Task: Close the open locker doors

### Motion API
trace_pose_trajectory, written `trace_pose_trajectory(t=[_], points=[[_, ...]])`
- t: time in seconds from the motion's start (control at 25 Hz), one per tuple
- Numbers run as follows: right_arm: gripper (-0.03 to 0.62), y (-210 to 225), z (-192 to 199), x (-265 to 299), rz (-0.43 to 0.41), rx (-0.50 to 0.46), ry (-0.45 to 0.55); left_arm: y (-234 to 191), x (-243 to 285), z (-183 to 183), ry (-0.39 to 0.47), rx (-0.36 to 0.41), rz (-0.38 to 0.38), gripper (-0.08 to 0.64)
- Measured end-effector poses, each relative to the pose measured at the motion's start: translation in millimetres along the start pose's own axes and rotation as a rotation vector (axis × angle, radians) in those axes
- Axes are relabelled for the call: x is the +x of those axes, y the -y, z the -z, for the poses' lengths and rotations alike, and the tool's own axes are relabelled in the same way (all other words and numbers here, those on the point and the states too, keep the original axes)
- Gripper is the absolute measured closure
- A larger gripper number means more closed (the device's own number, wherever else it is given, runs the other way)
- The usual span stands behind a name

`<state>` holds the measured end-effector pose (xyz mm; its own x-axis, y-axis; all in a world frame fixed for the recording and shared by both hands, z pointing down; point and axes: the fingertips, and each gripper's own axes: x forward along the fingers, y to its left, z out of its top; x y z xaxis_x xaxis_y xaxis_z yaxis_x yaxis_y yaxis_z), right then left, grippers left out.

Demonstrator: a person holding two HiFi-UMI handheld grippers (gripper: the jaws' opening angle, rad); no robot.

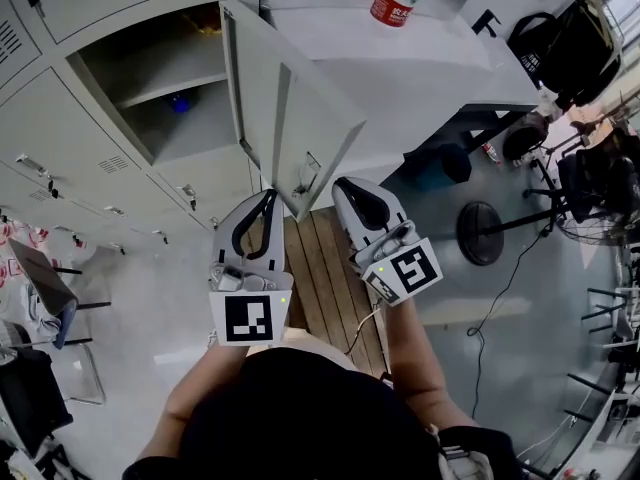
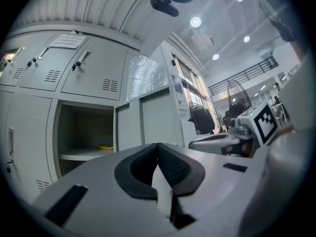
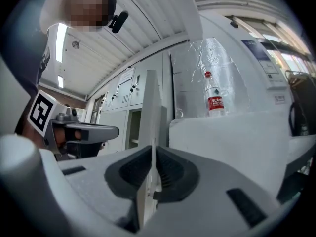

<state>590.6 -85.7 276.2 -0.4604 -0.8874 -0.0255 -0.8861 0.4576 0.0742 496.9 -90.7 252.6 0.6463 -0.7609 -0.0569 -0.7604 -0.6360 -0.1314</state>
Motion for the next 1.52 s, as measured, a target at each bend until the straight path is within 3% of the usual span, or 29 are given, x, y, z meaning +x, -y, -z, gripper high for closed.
trace_pose_trajectory(t=[0.36,0.44,0.56,1.04,1.52], points=[[0.467,-5,26,11,-0.326,0.098,-0.050,3,5,8,-0.036,0.018,-0.012,0.557],[0.426,-8,30,14,-0.379,0.100,-0.062,2,4,10,-0.041,0.017,-0.016,0.557],[0.422,-11,32,18,-0.430,0.095,-0.063,3,2,10,-0.047,0.038,-0.015,0.557],[0.425,-22,43,33,-0.488,0.120,-0.058,-9,-10,12,-0.066,0.051,-0.042,0.557],[0.453,-79,38,49,-0.493,0.072,-0.026,-39,-35,17,-0.074,0.016,-0.105,0.557]])
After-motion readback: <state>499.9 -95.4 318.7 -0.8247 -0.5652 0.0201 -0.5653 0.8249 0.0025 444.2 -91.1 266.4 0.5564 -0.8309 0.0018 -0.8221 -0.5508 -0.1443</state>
